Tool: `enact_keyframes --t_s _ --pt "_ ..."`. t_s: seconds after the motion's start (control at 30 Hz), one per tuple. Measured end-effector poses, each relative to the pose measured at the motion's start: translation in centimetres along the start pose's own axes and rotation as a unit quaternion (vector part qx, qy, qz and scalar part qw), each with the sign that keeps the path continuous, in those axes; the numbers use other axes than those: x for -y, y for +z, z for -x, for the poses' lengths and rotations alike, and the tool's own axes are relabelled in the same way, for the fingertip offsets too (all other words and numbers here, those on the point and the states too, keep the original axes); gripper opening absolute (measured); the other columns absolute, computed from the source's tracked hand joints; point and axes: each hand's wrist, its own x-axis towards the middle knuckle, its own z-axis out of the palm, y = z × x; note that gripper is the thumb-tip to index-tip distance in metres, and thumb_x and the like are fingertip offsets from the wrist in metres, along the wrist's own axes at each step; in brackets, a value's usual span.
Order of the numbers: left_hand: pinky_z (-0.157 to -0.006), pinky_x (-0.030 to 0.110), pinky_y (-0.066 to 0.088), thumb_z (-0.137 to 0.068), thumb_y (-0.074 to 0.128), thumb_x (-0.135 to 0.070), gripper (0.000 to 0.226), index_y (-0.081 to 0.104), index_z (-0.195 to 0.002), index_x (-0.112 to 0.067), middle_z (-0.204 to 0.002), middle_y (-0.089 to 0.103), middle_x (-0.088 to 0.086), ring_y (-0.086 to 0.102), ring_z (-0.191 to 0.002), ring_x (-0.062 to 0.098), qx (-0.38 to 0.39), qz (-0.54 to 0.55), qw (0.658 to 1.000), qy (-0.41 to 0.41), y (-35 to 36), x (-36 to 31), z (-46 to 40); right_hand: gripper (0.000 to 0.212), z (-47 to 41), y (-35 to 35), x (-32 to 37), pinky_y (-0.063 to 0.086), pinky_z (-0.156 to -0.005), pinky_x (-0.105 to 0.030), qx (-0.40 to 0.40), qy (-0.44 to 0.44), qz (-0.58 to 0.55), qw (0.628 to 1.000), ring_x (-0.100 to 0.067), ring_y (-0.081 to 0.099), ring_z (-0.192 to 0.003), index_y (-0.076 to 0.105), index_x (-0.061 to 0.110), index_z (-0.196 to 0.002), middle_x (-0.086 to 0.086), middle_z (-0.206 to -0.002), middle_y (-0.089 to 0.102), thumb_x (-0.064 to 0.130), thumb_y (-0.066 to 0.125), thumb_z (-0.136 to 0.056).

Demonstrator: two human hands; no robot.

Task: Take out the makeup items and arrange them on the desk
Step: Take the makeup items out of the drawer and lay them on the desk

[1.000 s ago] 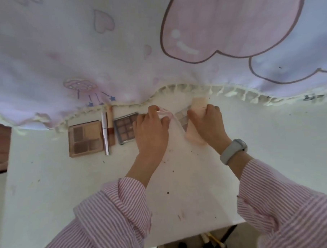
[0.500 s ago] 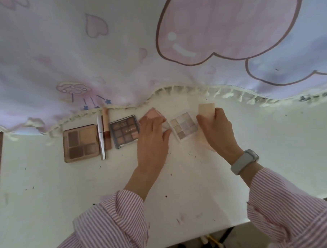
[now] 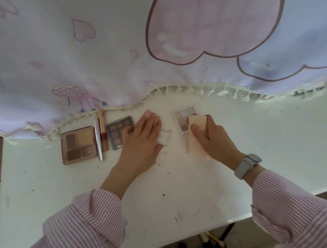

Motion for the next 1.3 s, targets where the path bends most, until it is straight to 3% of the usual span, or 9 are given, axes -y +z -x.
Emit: enact_keyframes --t_s 0.13,0.33,0.47,0.6,0.73,0.87,0.97,1.07,1.3 --pt "-0.082 0.045 0.035 -0.083 0.061 -0.039 0.054 0.050 -0.129 -0.014 -0.136 0.047 0.007 0.047 -0.116 0.032 -0.065 0.016 0.994 -0.087 -0.3 -1.6 -1.6 0.027 -0.4 -0.2 0.6 0.048 -0.054 -0.042 -0.027 0.027 -0.047 0.998 -0.024 0.058 -0.063 0.039 0.014 -0.092 -0.005 -0.073 0.060 0.041 0.043 -0.091" --pt "-0.085 0.044 0.033 -0.087 0.052 -0.045 0.052 0.049 -0.130 -0.015 -0.129 0.048 0.012 0.045 -0.111 0.034 -0.082 0.026 0.983 -0.161 0.1 -2.6 -3.4 0.025 -1.0 0.2 0.8 0.040 -0.044 -0.025 -0.033 0.007 -0.068 0.997 -0.013 0.050 -0.053 0.040 0.011 -0.090 0.003 -0.065 0.054 0.035 0.046 -0.092" --pt "-0.088 0.044 0.031 -0.089 0.050 -0.043 0.054 0.044 -0.134 -0.015 -0.131 0.046 0.010 0.042 -0.114 0.032 -0.085 0.041 0.977 -0.190 0.0 -2.7 -3.5 0.028 -1.3 0.2 1.0 0.049 -0.052 -0.032 -0.019 -0.003 -0.097 0.995 -0.018 0.059 -0.064 0.044 0.010 -0.096 -0.004 -0.079 0.062 0.037 0.045 -0.092" --pt "-0.088 0.047 0.037 -0.082 0.063 -0.031 0.053 0.050 -0.129 -0.010 -0.132 0.049 0.012 0.045 -0.122 0.032 -0.133 0.041 0.982 -0.126 0.1 -3.4 -2.0 0.021 -1.9 -1.3 -0.2 0.046 -0.053 -0.014 -0.077 0.024 -0.155 0.985 -0.003 0.057 -0.070 0.043 0.014 -0.098 0.008 -0.083 0.056 0.035 0.044 -0.094" --pt "-0.104 0.059 0.023 -0.090 0.045 -0.042 0.058 0.036 -0.141 -0.016 -0.149 0.031 0.007 0.026 -0.138 0.030 -0.087 0.027 0.995 -0.046 0.6 -5.7 -1.5 0.034 -3.2 -3.1 -2.3 0.040 -0.062 -0.028 -0.020 0.066 -0.008 0.998 -0.024 0.054 -0.085 0.046 0.008 -0.109 0.000 -0.091 0.057 0.038 0.045 -0.094" --pt "-0.109 0.054 0.004 -0.096 0.024 -0.048 0.064 0.005 -0.148 -0.016 -0.157 0.001 0.001 -0.003 -0.143 0.024 -0.020 0.047 0.997 -0.066 2.1 -7.3 -2.7 0.050 -3.6 -3.4 -2.6 0.041 -0.092 -0.037 -0.039 0.017 0.115 0.992 -0.029 0.048 -0.111 0.035 0.009 -0.138 -0.014 -0.125 0.049 0.028 0.047 -0.094" --pt "-0.110 0.054 0.002 -0.096 0.021 -0.047 0.064 0.001 -0.147 -0.014 -0.157 -0.001 0.002 -0.003 -0.143 0.025 -0.021 0.042 0.996 -0.077 2.7 -7.7 -2.7 0.043 -1.7 -3.0 -2.1 0.046 -0.085 -0.044 -0.131 -0.041 0.192 0.972 -0.037 0.047 -0.110 0.043 0.004 -0.133 -0.020 -0.125 0.048 0.018 0.048 -0.092" --pt "-0.111 0.054 0.001 -0.095 0.019 -0.047 0.064 0.001 -0.147 -0.014 -0.156 0.000 0.002 -0.002 -0.143 0.026 -0.037 0.038 0.996 -0.078 3.0 -7.8 -2.6 0.038 1.9 -1.6 -2.4 0.050 -0.081 -0.047 -0.116 -0.123 0.255 0.952 -0.043 0.052 -0.109 0.052 -0.002 -0.122 -0.025 -0.123 0.052 0.010 0.054 -0.085" --pt "-0.110 0.052 -0.005 -0.097 0.021 -0.043 0.062 0.000 -0.148 -0.015 -0.157 -0.003 0.002 -0.005 -0.143 0.025 -0.024 0.042 0.994 -0.100 2.6 -8.5 -2.6 0.051 2.8 -0.8 -4.2 0.012 -0.117 -0.042 -0.001 -0.110 0.286 0.952 -0.027 0.007 -0.143 0.022 0.009 -0.144 -0.012 -0.155 0.010 0.022 0.036 -0.097"
